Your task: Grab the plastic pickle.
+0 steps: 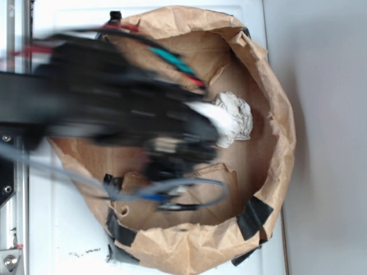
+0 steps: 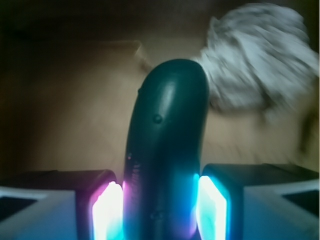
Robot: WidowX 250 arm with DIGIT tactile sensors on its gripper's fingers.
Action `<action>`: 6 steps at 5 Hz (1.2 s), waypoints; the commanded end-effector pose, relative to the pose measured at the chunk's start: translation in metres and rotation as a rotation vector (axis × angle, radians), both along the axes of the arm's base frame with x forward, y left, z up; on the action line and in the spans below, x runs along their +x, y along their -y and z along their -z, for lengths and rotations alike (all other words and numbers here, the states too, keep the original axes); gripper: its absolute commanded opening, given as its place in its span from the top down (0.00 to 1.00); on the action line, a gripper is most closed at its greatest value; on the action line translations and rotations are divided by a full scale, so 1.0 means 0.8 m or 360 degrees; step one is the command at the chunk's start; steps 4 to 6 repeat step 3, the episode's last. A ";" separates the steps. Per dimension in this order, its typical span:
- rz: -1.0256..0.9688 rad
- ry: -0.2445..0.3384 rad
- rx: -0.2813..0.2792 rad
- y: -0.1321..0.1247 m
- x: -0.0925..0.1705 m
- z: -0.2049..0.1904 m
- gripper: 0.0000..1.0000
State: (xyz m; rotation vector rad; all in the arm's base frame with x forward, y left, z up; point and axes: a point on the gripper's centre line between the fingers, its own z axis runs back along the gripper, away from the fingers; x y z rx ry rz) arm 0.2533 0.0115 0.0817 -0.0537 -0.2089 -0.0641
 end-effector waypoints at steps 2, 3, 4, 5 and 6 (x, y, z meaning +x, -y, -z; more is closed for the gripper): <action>-0.0194 0.0076 -0.0121 -0.086 0.000 -0.104 1.00; -0.0223 0.0067 0.0118 -0.073 0.007 -0.100 1.00; -0.0223 0.0067 0.0118 -0.073 0.007 -0.100 1.00; -0.0223 0.0067 0.0118 -0.073 0.007 -0.100 1.00; -0.0223 0.0067 0.0118 -0.073 0.007 -0.100 1.00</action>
